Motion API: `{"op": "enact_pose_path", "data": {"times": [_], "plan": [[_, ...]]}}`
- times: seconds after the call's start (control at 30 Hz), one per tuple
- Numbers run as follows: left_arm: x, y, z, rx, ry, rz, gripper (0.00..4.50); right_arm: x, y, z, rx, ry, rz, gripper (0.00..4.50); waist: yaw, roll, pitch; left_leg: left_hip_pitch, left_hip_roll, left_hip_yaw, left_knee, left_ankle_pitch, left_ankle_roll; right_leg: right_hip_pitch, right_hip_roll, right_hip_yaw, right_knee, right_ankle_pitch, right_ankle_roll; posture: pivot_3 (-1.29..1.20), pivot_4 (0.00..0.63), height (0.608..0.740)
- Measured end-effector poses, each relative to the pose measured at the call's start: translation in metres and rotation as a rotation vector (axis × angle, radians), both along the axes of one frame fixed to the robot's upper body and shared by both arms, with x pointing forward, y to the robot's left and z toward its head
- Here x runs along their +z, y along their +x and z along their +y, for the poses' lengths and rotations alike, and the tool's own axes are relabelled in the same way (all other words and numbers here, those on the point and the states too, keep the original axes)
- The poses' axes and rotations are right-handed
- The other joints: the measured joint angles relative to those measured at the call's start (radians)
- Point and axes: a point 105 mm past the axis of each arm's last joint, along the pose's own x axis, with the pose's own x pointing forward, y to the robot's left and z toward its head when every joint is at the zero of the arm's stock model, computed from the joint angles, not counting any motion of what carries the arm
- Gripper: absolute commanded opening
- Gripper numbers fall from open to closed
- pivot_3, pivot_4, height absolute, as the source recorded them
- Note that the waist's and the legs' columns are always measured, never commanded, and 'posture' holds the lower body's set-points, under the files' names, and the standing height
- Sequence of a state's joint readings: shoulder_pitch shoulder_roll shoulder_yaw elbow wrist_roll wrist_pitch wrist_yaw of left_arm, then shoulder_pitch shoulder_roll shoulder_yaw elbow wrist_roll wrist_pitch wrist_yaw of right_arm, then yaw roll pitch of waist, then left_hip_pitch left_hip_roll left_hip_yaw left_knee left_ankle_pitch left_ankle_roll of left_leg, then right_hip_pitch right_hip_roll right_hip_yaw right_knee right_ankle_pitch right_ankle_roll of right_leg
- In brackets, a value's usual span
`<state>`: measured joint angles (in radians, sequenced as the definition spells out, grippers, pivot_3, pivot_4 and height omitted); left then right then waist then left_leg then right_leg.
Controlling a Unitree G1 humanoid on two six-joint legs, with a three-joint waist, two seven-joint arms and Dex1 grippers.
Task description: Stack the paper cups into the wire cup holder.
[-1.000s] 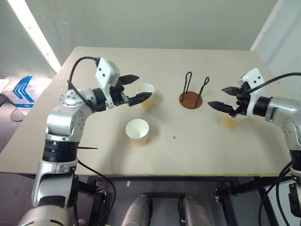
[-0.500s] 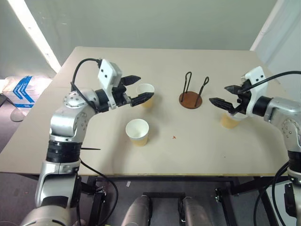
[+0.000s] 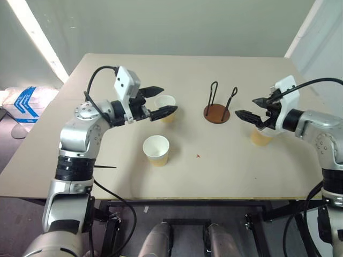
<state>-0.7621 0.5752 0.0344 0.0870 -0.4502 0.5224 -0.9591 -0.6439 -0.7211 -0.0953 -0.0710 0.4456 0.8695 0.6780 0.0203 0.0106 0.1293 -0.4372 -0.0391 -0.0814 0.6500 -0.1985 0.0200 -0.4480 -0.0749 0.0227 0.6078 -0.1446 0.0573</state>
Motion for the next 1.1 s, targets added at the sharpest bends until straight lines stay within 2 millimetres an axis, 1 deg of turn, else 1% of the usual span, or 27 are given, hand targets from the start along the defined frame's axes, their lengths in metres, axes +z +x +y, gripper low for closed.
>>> {"op": "enact_pose_path", "data": {"times": [0.17, 0.27, 0.4, 0.73, 0.83, 0.97, 1.0, 1.03, 1.1], "plan": [[0.001, 0.0, 0.006, 0.016, 0.02, -0.006, 4.48, -0.01, 0.009, 0.003, 0.0, -0.004, 0.017, 4.5, 0.0, 0.0, 0.0, 0.0, 0.0, 0.0, 0.0, 0.0, 0.0, 0.0, 0.0, 0.0, 0.0, 0.0, 0.0, 0.0, 0.15, 0.74], [0.002, 0.001, 0.008, 0.03, 0.027, -0.01, 4.48, -0.014, 0.02, 0.005, -0.012, -0.024, 0.011, 4.5, -0.001, 0.0, 0.0, 0.0, 0.0, 0.0, 0.0, 0.0, 0.001, -0.001, 0.0, 0.0, 0.0, 0.001, -0.001, 0.0, 0.15, 0.74], [0.005, 0.0, 0.011, 0.042, 0.03, -0.022, 4.48, -0.013, 0.033, 0.009, -0.015, -0.034, -0.01, 4.5, -0.001, 0.0, 0.0, 0.0, 0.0, 0.0, 0.0, 0.0, 0.001, -0.001, 0.0, 0.0, 0.0, 0.002, -0.003, 0.0, 0.15, 0.74], [0.011, -0.001, 0.015, 0.066, 0.03, -0.049, 4.48, -0.014, 0.058, 0.025, 0.007, -0.016, -0.02, 4.5, -0.002, 0.0, 0.0, 0.0, 0.001, 0.0, 0.0, -0.001, -0.001, -0.004, 0.0, -0.001, 0.0, 0.005, -0.007, 0.0, 0.15, 0.74], [0.012, -0.001, 0.015, 0.067, 0.031, -0.054, 4.48, -0.017, 0.062, 0.029, 0.018, -0.027, -0.015, 4.5, -0.002, 0.0, 0.0, -0.001, 0.001, 0.0, -0.001, -0.002, -0.002, -0.004, 0.0, -0.002, 0.001, 0.005, -0.008, 0.0, 0.15, 0.74], [0.013, -0.001, 0.016, 0.071, 0.032, -0.057, 4.48, -0.015, 0.069, 0.033, 0.02, -0.034, -0.023, 4.5, -0.002, 0.0, 0.0, -0.001, 0.001, 0.0, -0.001, -0.003, -0.003, -0.005, 0.0, -0.002, 0.001, 0.005, -0.008, 0.0, 0.15, 0.74], [0.013, -0.002, 0.016, 0.072, 0.033, -0.06, 4.5, -0.014, 0.071, 0.034, 0.02, -0.035, -0.029, 4.11, -0.003, 0.0, 0.0, -0.001, 0.001, 0.0, -0.001, -0.003, -0.003, -0.005, 0.0, -0.002, 0.001, 0.004, -0.009, 0.0, 0.15, 0.74], [0.014, -0.002, 0.015, 0.072, 0.034, -0.063, 4.5, -0.012, 0.072, 0.035, 0.021, -0.034, -0.035, 3.91, -0.003, 0.0, 0.0, -0.001, 0.001, 0.0, -0.001, -0.003, -0.003, -0.005, 0.0, -0.002, 0.001, 0.004, -0.009, 0.0, 0.15, 0.74], [0.014, -0.002, 0.016, 0.079, 0.035, -0.066, 4.5, -0.012, 0.075, 0.037, 0.022, -0.035, -0.043, 3.23, -0.003, 0.0, 0.0, -0.001, 0.001, 0.0, -0.001, -0.004, -0.003, -0.005, 0.0, -0.002, 0.001, 0.004, -0.01, 0.0, 0.15, 0.74]]}}
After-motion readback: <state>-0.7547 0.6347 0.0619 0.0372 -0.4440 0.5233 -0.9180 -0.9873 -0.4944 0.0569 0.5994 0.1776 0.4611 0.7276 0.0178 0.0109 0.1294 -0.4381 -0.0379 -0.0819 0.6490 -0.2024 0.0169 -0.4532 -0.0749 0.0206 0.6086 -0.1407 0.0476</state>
